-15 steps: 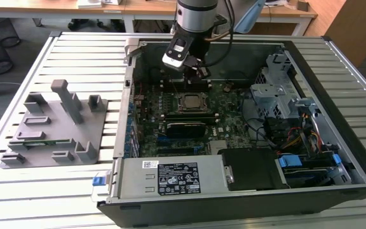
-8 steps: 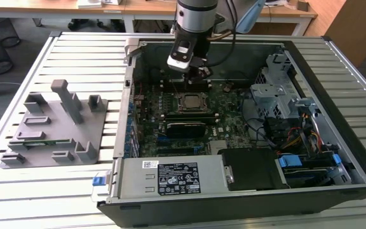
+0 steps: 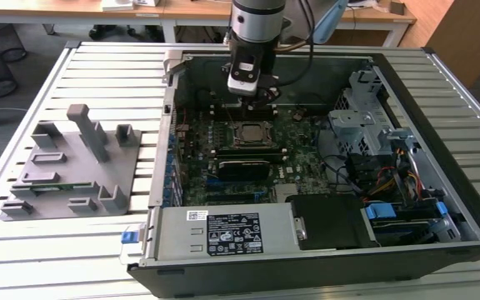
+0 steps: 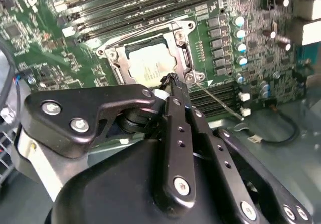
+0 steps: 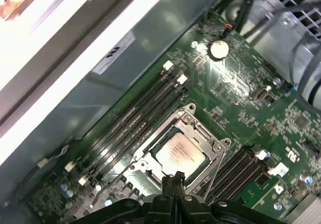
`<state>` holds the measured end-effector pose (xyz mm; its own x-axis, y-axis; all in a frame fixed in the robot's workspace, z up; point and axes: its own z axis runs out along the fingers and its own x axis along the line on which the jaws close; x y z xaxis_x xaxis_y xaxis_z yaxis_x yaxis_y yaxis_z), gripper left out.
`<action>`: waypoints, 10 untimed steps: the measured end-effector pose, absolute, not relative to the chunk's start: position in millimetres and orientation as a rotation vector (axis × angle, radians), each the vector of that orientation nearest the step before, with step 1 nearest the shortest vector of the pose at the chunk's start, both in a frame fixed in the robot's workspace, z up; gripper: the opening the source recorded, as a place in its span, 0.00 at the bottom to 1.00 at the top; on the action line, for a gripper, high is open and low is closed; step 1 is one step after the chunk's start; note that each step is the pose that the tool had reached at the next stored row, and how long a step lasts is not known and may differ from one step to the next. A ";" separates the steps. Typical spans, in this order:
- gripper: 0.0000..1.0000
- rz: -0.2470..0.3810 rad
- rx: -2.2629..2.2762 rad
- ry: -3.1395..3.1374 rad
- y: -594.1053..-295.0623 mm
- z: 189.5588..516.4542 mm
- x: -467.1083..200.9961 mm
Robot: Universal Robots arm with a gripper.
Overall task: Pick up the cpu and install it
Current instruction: 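Install the first cpu locking lever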
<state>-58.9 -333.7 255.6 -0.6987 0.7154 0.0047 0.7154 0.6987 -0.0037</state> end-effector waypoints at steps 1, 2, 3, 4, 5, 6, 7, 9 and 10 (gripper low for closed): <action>0.11 0.003 -1.191 -2.901 -333.7 255.6 -59.0; 0.11 0.004 -1.165 -2.912 -333.7 255.6 -58.9; 0.11 0.005 -1.139 -2.922 -333.7 255.6 -58.9; 0.11 0.006 -1.113 -2.933 -333.7 255.6 -58.9; 0.11 0.007 -1.087 -2.943 -333.7 255.6 -58.9; 0.11 0.008 -1.061 -2.952 -333.7 255.6 -58.9; 0.11 0.009 -1.036 -2.961 -333.8 255.6 -59.0; 0.11 0.009 -0.995 -2.976 -333.7 255.6 -59.1; 0.11 0.009 -0.973 -2.983 -333.7 255.6 -59.1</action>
<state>-59.1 -333.7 255.6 -0.8078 0.5895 0.0019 0.5894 0.8078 -0.0067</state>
